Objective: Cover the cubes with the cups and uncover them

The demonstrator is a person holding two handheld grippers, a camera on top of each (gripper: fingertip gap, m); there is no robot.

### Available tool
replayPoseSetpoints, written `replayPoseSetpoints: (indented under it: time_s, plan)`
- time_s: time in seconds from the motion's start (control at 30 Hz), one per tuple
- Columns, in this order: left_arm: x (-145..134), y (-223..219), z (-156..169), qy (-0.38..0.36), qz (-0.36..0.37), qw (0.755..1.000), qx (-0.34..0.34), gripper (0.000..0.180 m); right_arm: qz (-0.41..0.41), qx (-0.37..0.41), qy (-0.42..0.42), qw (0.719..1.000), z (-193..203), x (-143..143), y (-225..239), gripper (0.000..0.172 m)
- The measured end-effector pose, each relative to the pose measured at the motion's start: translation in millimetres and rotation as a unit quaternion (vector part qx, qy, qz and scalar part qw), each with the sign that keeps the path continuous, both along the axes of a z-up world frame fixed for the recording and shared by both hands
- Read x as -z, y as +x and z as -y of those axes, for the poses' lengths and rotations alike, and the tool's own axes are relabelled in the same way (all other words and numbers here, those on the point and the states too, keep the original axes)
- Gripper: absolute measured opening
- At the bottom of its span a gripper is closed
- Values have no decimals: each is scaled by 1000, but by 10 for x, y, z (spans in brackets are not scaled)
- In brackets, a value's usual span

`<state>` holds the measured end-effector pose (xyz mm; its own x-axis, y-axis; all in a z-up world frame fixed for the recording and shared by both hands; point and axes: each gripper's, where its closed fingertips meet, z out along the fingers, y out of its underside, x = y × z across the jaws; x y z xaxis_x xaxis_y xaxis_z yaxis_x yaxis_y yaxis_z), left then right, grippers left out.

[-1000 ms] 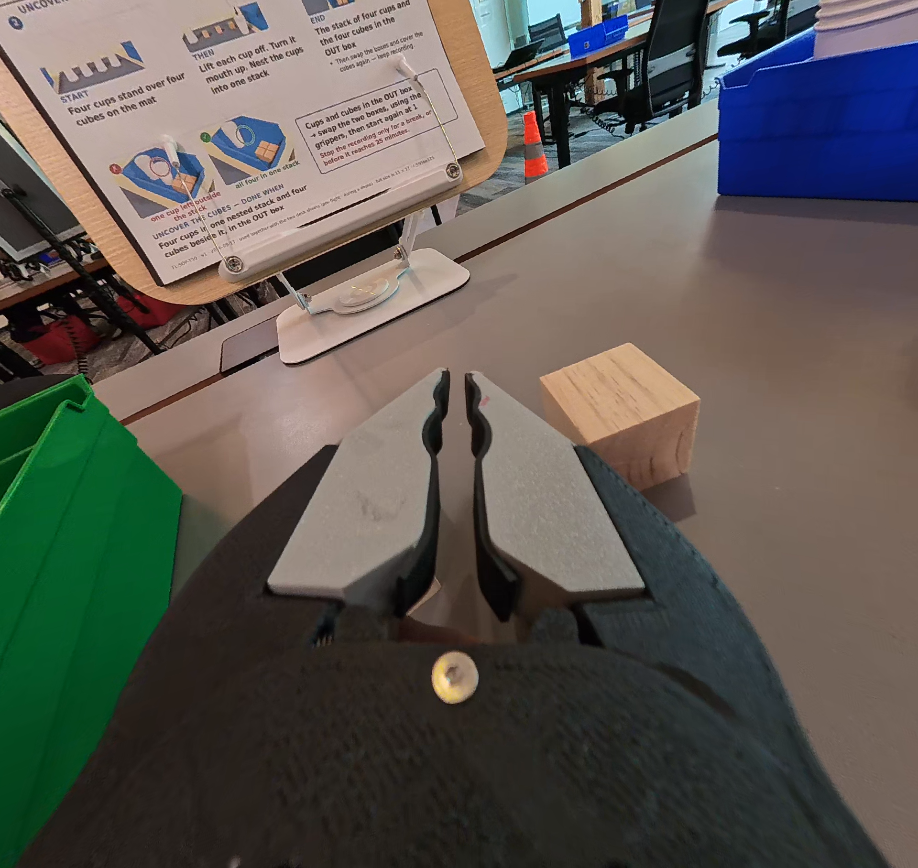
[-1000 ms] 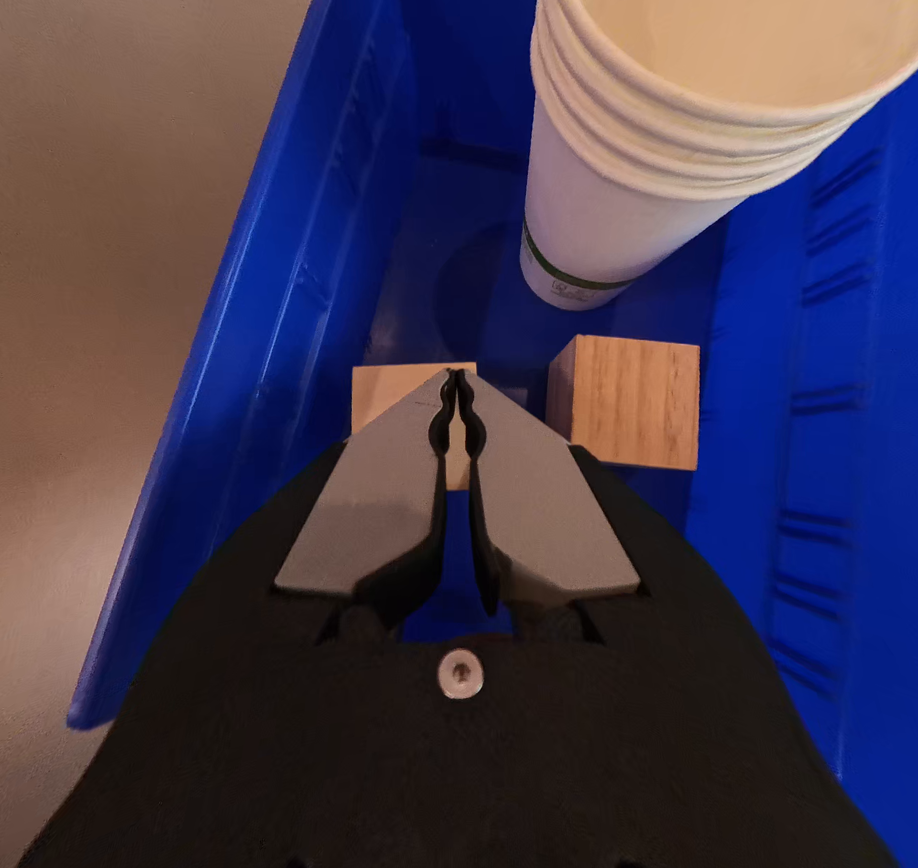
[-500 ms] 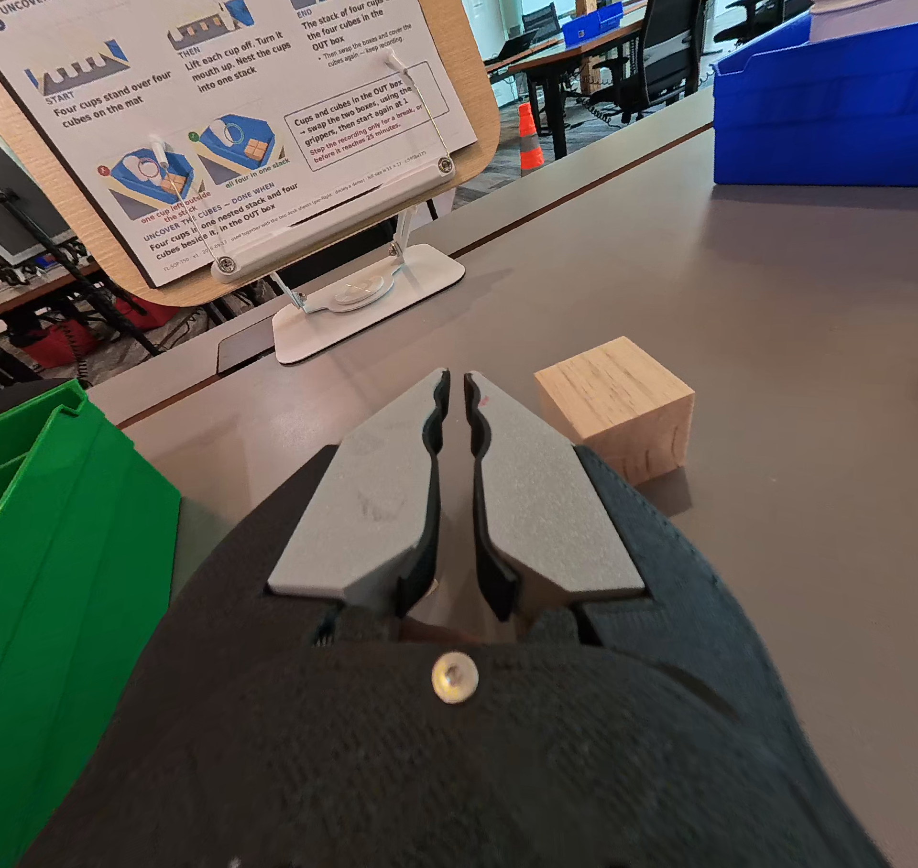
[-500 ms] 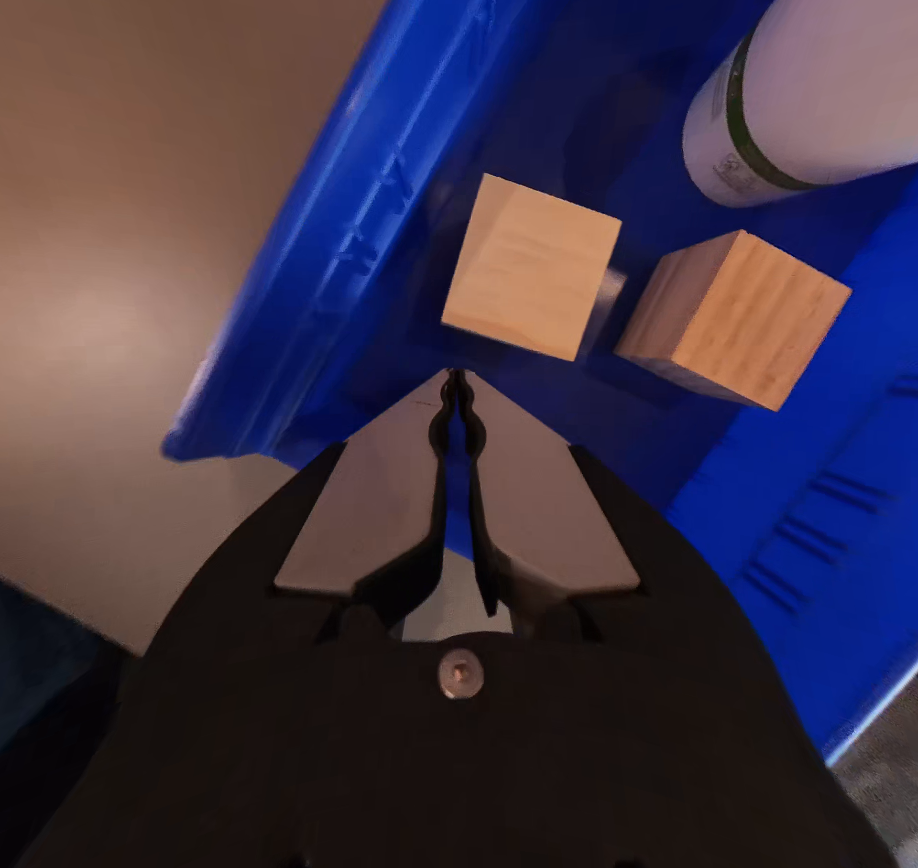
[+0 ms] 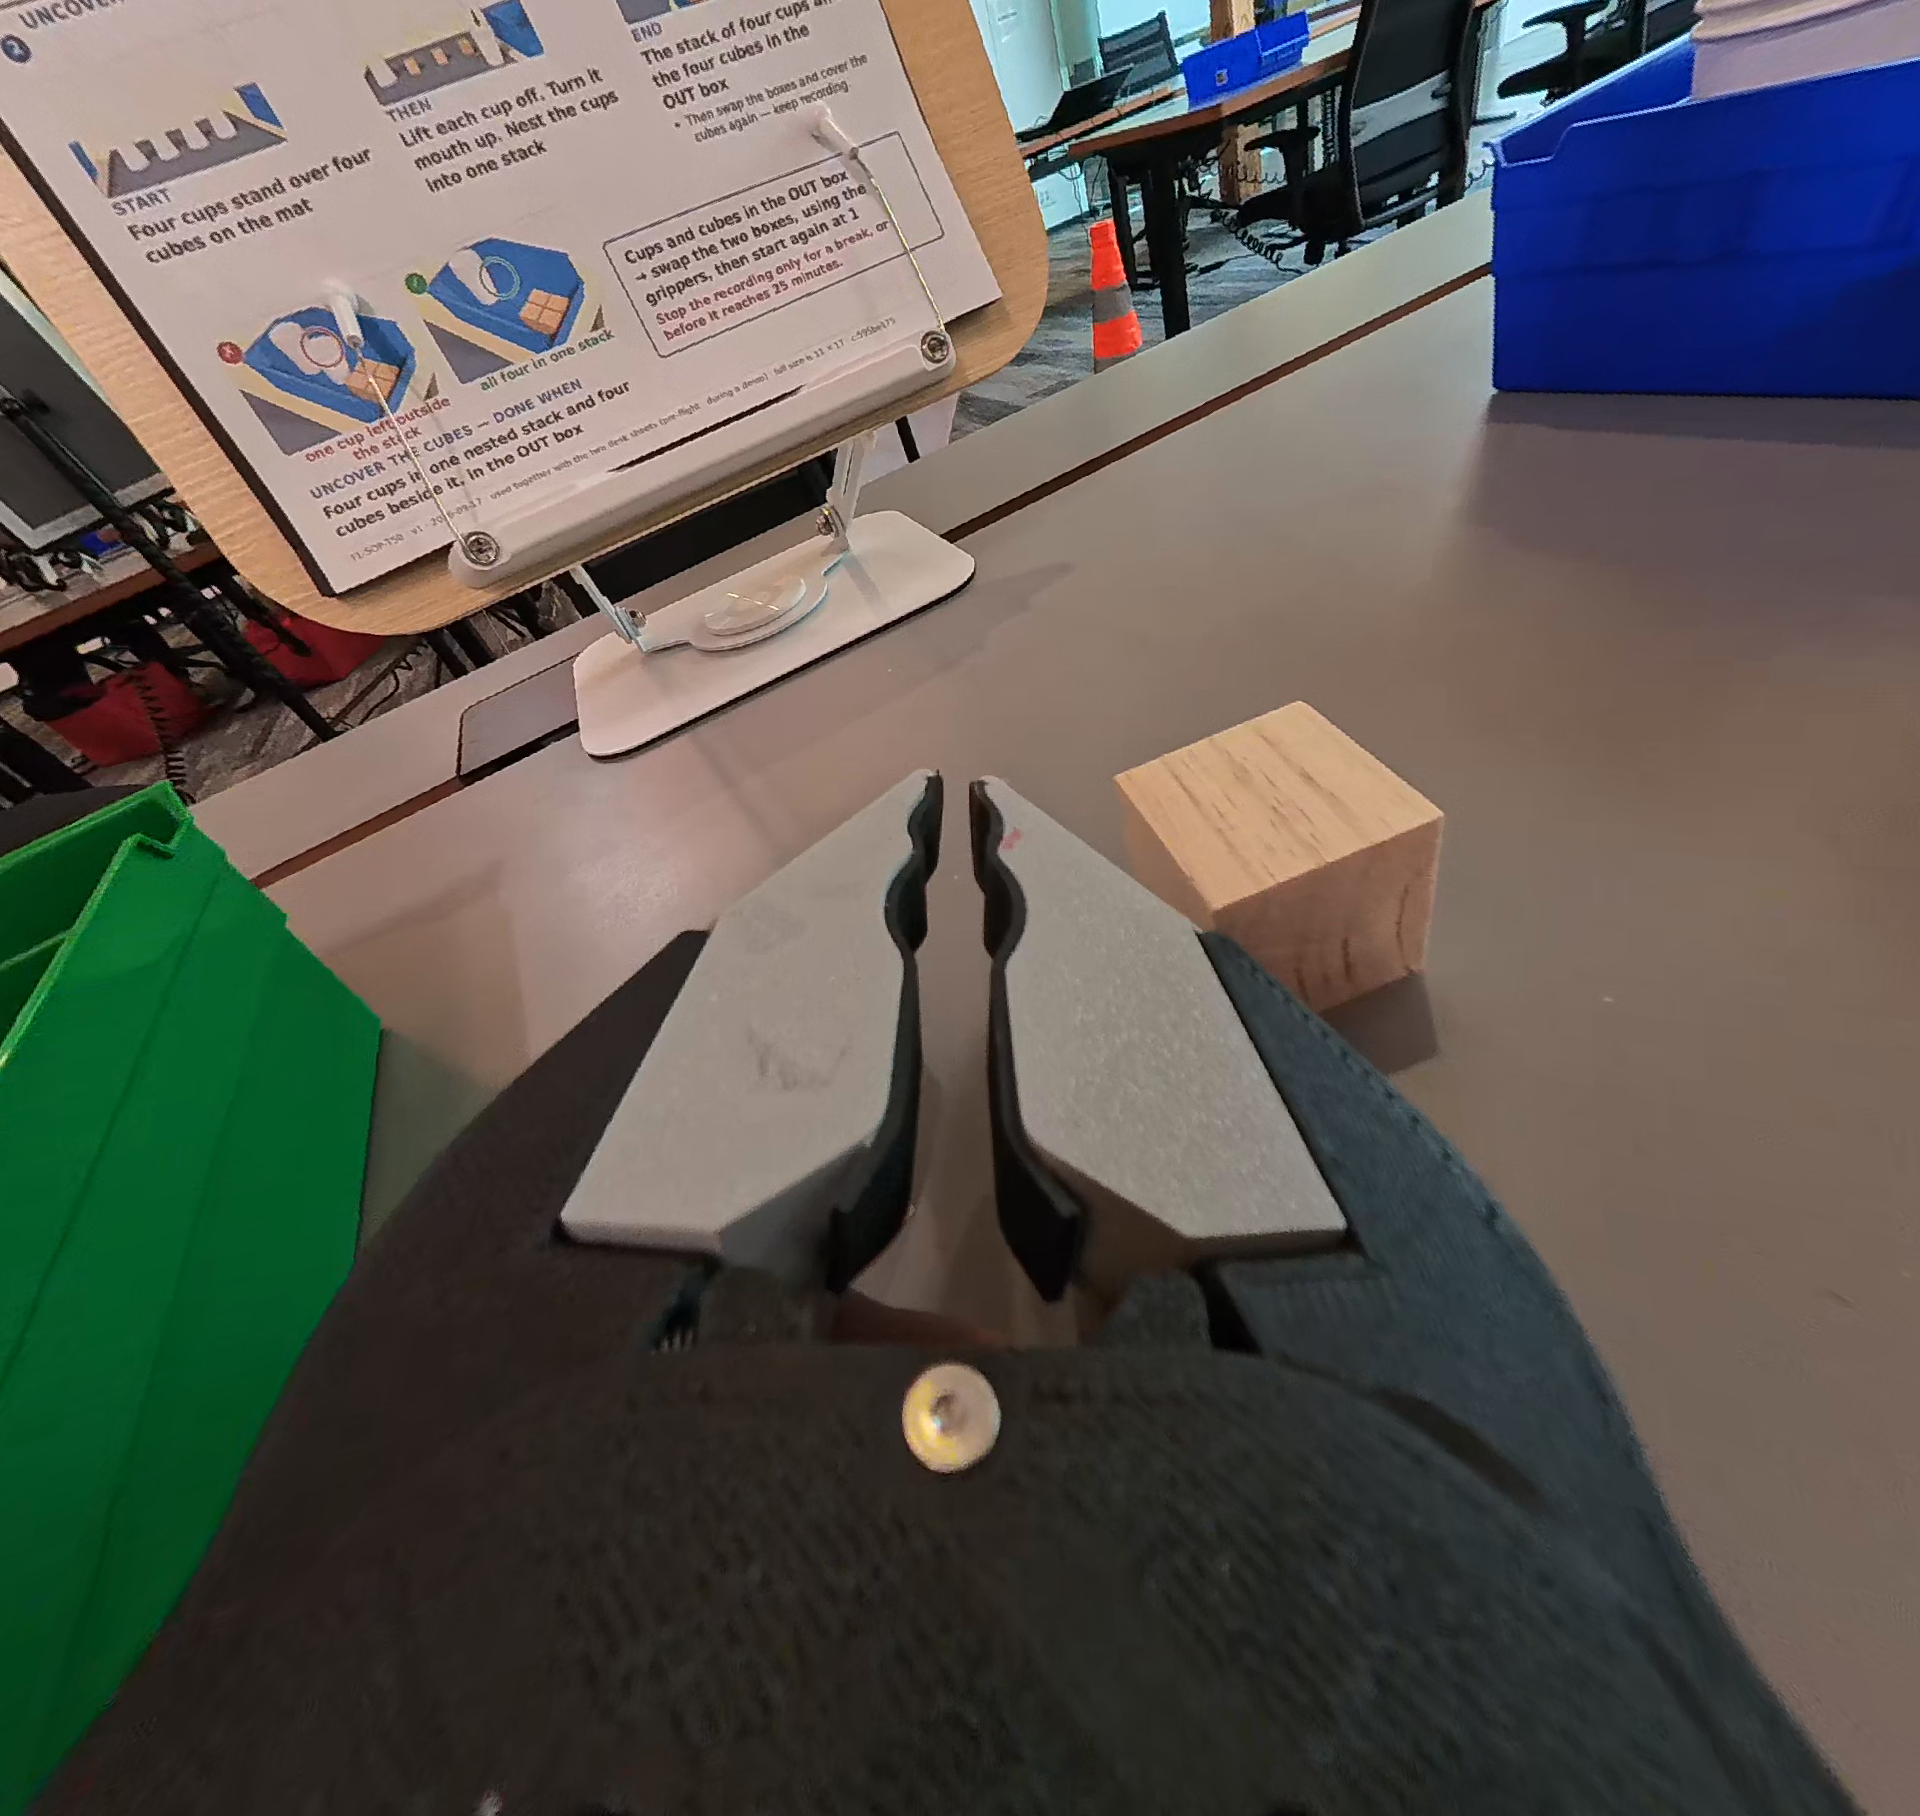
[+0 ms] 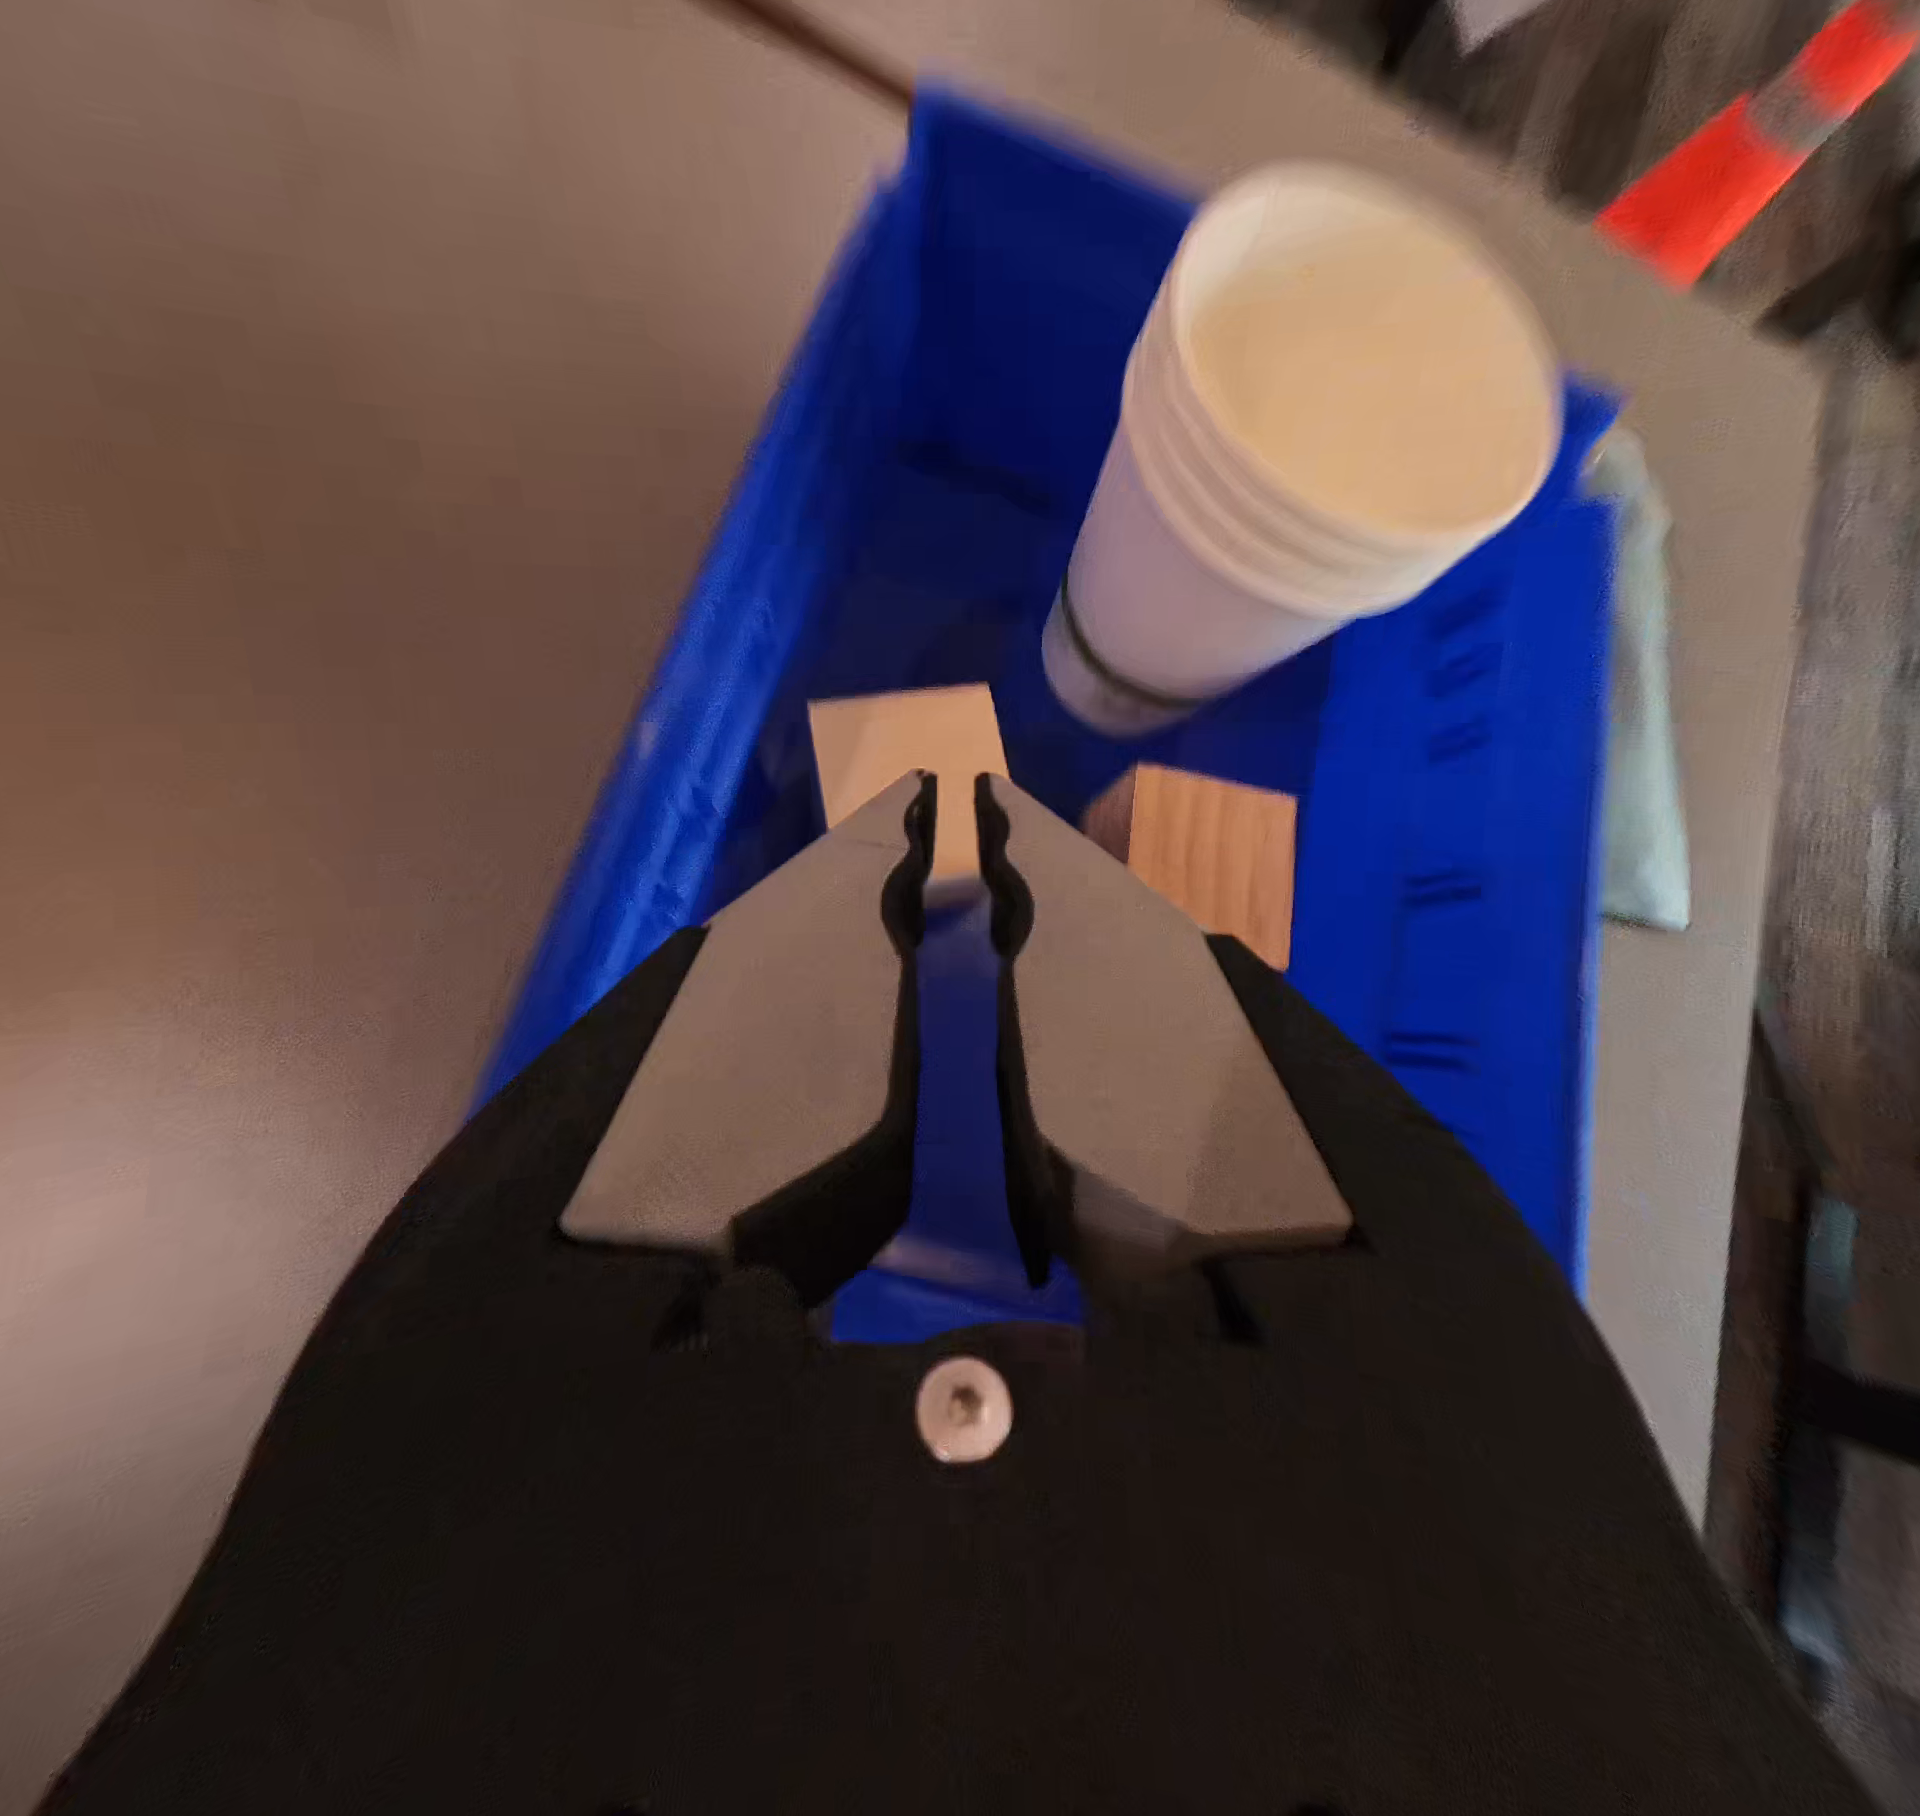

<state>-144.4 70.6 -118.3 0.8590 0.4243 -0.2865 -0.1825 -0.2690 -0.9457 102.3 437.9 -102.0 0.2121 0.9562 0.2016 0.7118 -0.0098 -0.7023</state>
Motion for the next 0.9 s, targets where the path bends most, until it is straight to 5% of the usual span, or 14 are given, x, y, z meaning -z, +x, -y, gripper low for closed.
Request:
replayPoseSetpoints:
  time_s: [0.13, 0.33, 0.67, 0.77, 0.9]
  plan:
    - [14, -11, -20, -7, -5, 1000, 0, 3, -143, -113, 15, 983, 812, -756, -289, 6]
    - [-2, 94, -49, 1, 2, 1000, 30, 9, -105, -358, -136, 918, 2568, -506, -818, 40]
    - [-40, -48, 34, 34, 45, 998, 5, 18, 17, -371, -98, 923, 3273, 499, -1994, 81]
    - [-39, -87, 53, 40, 58, 997, -1, 18, 86, -379, -46, 920, 3311, 819, -2073, 59]
    - [-34, -120, 81, 38, 57, 998, -12, 17, 77, -368, -68, 924, 3364, 758, -2012, 58]
